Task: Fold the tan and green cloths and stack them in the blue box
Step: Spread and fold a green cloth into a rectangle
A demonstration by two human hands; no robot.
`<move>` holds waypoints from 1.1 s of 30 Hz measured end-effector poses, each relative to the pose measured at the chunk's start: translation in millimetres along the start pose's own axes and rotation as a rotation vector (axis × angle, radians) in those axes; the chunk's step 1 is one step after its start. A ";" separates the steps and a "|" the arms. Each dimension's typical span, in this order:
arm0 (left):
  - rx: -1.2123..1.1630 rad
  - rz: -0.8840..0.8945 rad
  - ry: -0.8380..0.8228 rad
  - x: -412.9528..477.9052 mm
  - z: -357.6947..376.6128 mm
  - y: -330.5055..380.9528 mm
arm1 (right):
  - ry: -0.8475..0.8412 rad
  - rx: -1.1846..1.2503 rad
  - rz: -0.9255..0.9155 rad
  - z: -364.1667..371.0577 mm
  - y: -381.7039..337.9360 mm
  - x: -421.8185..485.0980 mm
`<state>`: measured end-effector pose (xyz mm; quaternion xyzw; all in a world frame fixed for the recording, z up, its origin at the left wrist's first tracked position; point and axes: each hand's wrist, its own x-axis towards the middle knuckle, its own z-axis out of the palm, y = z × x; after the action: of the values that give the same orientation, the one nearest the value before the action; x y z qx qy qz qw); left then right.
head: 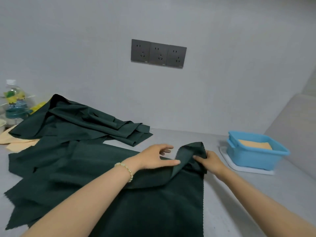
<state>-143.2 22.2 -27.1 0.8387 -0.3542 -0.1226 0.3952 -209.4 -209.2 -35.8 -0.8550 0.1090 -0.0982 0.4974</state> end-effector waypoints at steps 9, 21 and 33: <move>0.568 -0.188 -0.345 -26.4 12.5 -55.5 | -0.007 -0.641 -0.384 -8.9 23.4 -13.7; 0.473 -0.055 -0.126 0.1 -22.1 -41.7 | -0.338 -0.502 -0.321 8.1 21.8 -8.9; 0.794 -0.003 0.585 134.2 -73.9 -3.9 | 0.369 -0.109 0.148 -11.0 9.2 110.0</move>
<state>-8.9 -26.3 28.6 0.9242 -0.2466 0.2622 0.1276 -108.0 -254.0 -31.9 -0.8378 0.2660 -0.2100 0.4280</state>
